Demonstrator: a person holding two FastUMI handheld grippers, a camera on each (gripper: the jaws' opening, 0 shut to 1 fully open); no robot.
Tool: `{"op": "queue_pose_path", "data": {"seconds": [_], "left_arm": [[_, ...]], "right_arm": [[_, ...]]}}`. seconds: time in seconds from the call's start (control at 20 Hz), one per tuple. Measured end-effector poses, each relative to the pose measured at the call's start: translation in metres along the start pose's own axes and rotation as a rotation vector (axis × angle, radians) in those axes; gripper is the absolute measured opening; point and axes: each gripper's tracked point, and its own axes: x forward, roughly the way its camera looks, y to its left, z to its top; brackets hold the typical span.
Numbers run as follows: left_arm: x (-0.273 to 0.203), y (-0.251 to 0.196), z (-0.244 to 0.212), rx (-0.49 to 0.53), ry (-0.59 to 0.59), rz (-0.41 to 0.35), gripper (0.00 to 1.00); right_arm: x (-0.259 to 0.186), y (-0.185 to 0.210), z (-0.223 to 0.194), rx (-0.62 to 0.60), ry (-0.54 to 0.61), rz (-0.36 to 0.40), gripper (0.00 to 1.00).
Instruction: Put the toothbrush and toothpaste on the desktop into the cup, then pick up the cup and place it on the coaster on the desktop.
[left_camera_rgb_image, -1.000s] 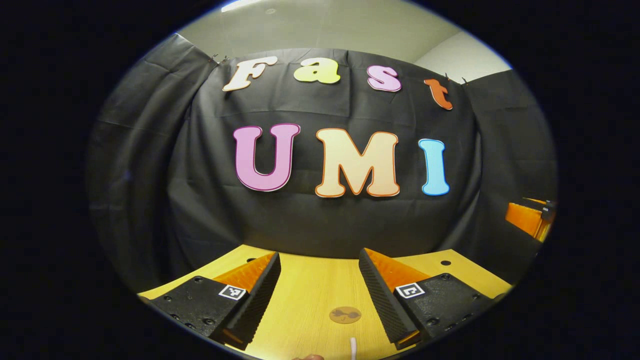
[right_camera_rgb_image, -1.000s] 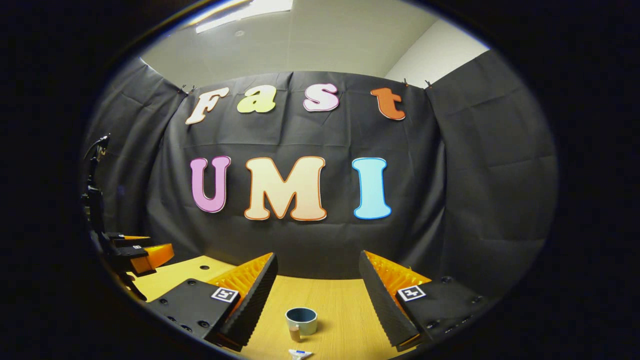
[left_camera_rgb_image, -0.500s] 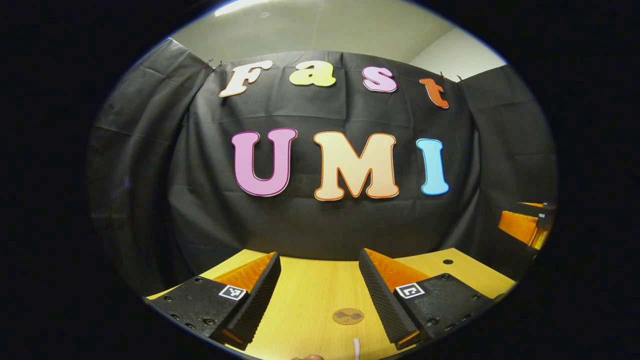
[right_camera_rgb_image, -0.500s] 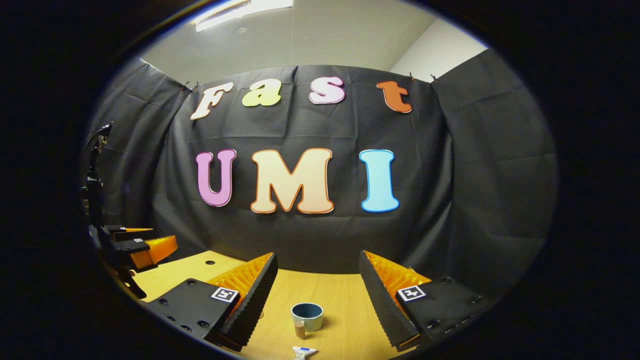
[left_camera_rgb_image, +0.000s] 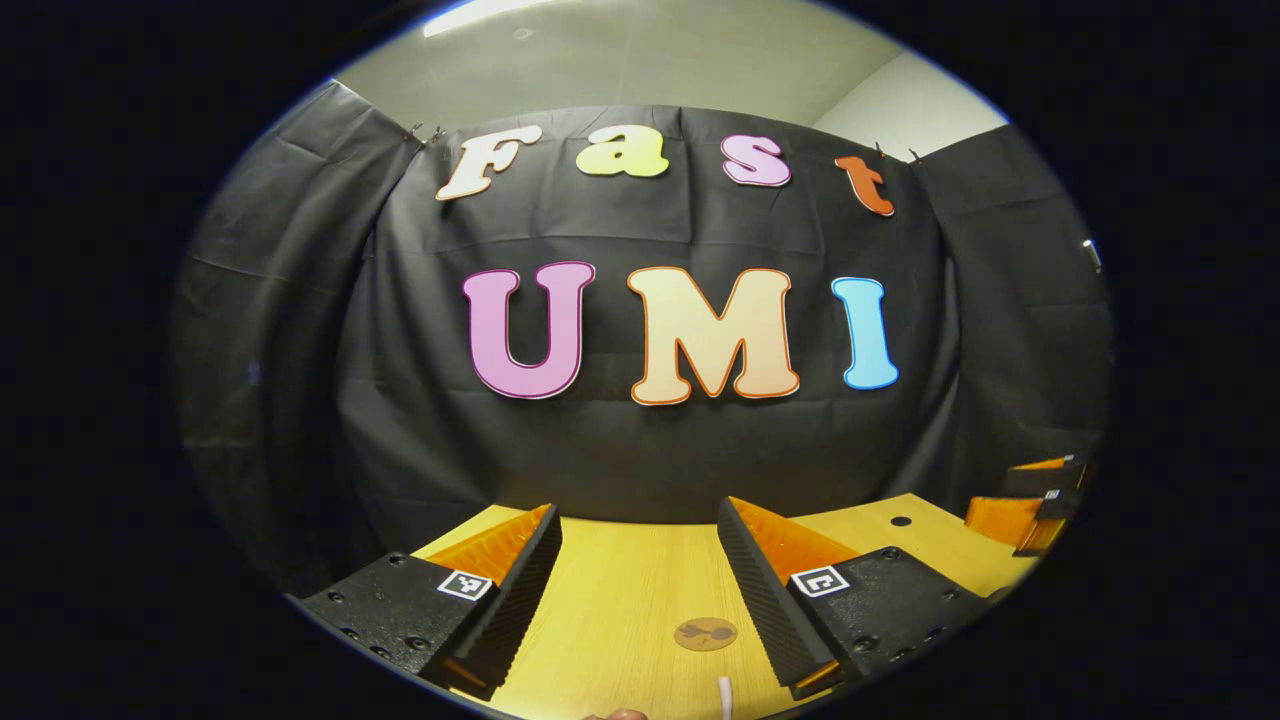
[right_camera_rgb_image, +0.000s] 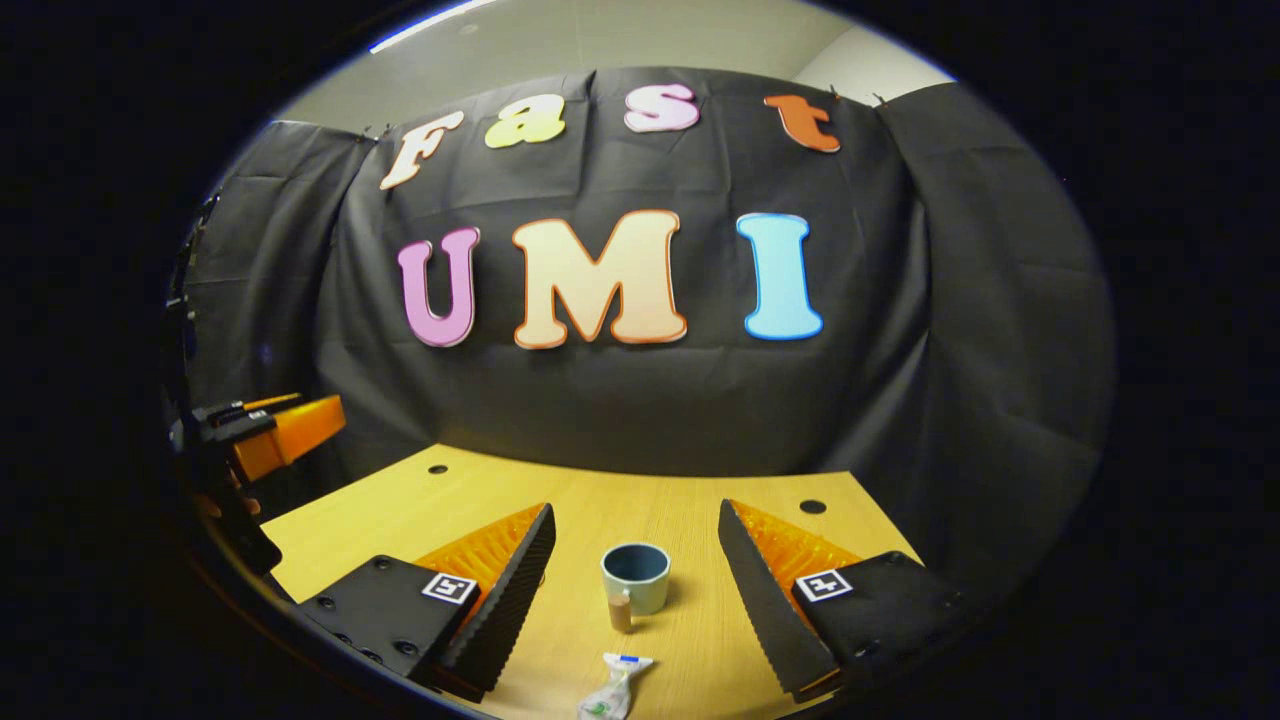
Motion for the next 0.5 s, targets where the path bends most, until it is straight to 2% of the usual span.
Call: {"op": "queue_pose_path", "data": {"seconds": [0.5], "left_arm": [[0.0, 0.009, 0.0, -0.003, -0.005, 0.019, 0.94]], "right_arm": [[0.015, 0.004, -0.107, 0.034, 0.376, 0.039, 0.99]]}}
